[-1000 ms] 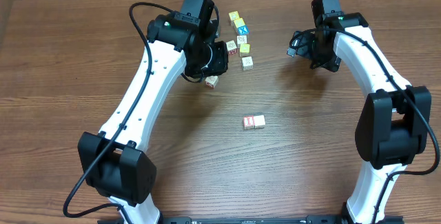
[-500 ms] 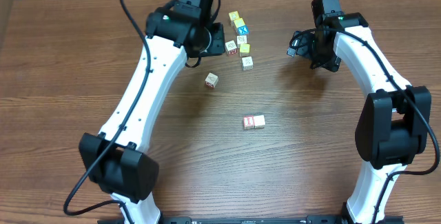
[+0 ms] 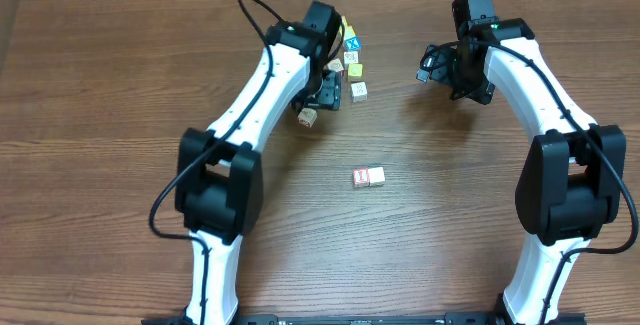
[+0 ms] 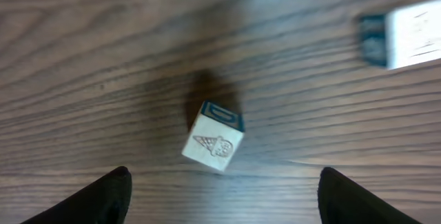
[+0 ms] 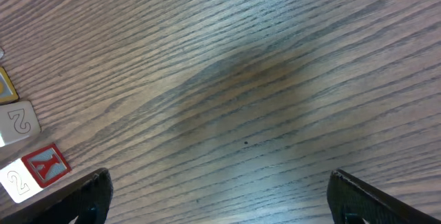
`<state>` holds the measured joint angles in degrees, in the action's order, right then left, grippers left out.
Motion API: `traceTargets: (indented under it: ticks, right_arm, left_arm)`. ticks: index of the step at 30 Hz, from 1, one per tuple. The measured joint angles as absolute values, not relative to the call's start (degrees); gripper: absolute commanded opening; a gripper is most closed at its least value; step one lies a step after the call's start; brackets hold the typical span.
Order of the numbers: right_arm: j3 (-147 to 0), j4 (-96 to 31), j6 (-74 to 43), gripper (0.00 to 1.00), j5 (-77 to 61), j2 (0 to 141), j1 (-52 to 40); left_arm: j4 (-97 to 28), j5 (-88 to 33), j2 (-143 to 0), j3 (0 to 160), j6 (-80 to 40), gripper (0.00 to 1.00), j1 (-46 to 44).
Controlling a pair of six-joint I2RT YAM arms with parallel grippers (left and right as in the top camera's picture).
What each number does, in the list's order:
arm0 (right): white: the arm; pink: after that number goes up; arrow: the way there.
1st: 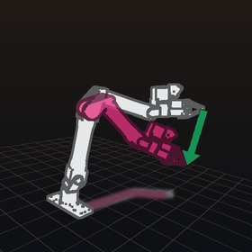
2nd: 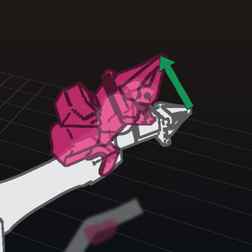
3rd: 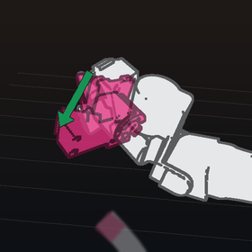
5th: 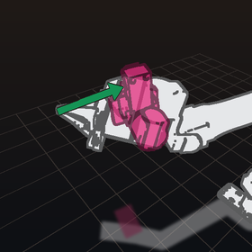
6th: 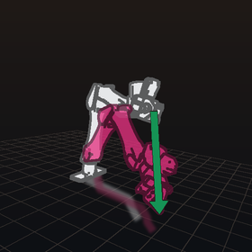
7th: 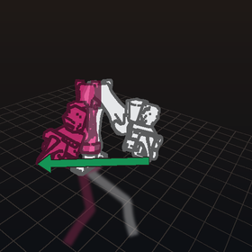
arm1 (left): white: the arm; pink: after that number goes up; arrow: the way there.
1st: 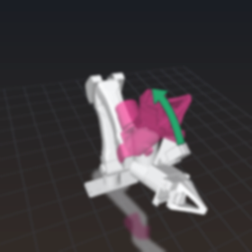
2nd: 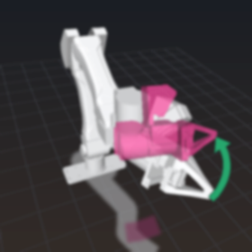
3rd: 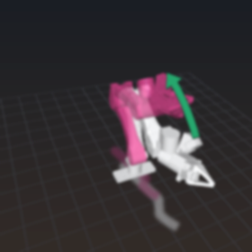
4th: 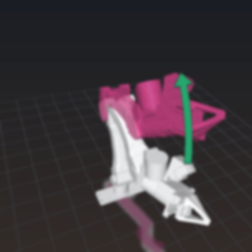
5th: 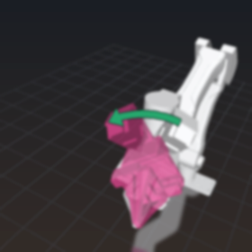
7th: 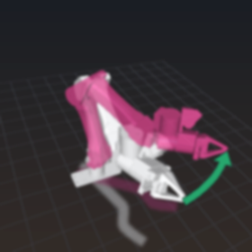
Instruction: Flip 5 blocks
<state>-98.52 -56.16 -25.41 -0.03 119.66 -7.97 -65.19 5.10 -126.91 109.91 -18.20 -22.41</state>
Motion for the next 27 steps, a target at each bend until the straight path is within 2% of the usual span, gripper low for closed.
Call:
traceTargets:
  ticks: [4, 5, 6, 9, 11, 15, 17, 19, 25, 27]
  right_arm:
    - [-98.5, -56.1, -25.4, 1.00, 0.0, 119.7, -8.0]
    - [-98.5, -56.1, -25.4, 1.00, 0.0, 119.7, -8.0]
    - [-98.5, -56.1, -25.4, 1.00, 0.0, 119.7, -8.0]
    - [-98.5, -56.1, -25.4, 1.00, 0.0, 119.7, -8.0]
    - [-98.5, -56.1, -25.4, 1.00, 0.0, 119.7, -8.0]
    - [-98.5, -56.1, -25.4, 1.00, 0.0, 119.7, -8.0]
    - [-98.5, -56.1, -25.4, 1.00, 0.0, 119.7, -8.0]
    - [-98.5, -56.1, -25.4, 1.00, 0.0, 119.7, -8.0]
    - [-98.5, -56.1, -25.4, 1.00, 0.0, 119.7, -8.0]
    - [-98.5, -56.1, -25.4, 1.00, 0.0, 119.7, -8.0]
  left_arm:
    - [-65.4, 5.5, -129.7, 109.9, -16.3, 0.66, -22.4]
    - [-65.4, 5.5, -130.4, 109.9, -16.1, 0.61, -22.4]
    - [-65.4, 5.5, -130.9, 109.9, -15.9, 0.48, -22.4]
    - [-65.2, 5.8, -132.6, 109.9, -15.2, 0.44, -22.4]
    - [-64.9, 5.9, -133.0, 109.9, -15.0, 0.36, -22.4]
    - [-64.5, 5.9, -133.1, 109.9, -14.6, 0.34, -22.2]
    - [-64.5, 5.9, -133.1, 109.9, -14.6, 0.46, -22.0]
    - [-64.5, 6.1, -133.1, 109.9, -14.6, 0.49, -21.8]
    - [-64.5, 6.3, -133.1, 109.9, -14.5, 0.38, -21.1]
    - [-64.5, 6.3, -133.1, 109.9, -14.7, 0.28, -21.1]
